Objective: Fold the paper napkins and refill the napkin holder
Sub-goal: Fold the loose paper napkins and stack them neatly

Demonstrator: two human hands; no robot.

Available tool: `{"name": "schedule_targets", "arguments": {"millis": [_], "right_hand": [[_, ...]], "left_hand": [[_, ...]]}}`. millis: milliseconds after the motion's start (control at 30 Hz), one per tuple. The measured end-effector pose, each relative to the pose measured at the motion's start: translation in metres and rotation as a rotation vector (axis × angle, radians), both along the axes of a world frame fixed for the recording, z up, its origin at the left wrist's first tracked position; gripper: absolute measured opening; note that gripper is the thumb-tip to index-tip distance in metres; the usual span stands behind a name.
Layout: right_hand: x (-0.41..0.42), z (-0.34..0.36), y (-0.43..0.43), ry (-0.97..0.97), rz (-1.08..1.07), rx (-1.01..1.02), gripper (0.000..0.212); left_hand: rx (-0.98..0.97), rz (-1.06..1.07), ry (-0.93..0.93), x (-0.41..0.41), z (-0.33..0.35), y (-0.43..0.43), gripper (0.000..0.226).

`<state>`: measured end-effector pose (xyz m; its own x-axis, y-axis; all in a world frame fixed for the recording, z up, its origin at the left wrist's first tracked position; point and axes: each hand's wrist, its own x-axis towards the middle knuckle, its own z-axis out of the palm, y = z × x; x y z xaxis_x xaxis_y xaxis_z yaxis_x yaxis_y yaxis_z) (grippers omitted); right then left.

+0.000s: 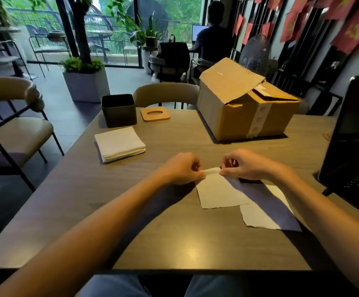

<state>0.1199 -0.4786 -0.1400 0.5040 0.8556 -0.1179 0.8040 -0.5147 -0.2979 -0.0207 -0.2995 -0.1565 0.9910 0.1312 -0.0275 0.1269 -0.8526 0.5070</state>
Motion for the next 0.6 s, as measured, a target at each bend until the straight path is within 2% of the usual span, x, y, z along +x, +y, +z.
{"name": "schedule_targets", "arguments": {"millis": [67,167,267,400,600], "right_hand": [[-0.001,0.000,0.003,0.012,0.007,0.043,0.015],[-0.005,0.002,0.016,0.062,-0.022,0.216,0.011],[-0.009,0.010,0.037,0.112,-0.048,0.335,0.013],[-0.018,0.023,0.074,0.195,-0.046,0.447,0.023],[-0.038,0.028,0.154,0.255,-0.047,0.666,0.025]], "left_hand": [[-0.090,-0.001,-0.029,-0.003,0.003,0.004,0.013],[-0.294,0.062,-0.108,-0.008,0.009,0.018,0.010],[-0.448,0.183,-0.185,-0.016,0.012,0.038,0.018],[-0.532,0.311,-0.259,-0.033,0.021,0.072,0.032],[-0.563,0.487,-0.422,-0.056,0.036,0.119,0.031]]}}
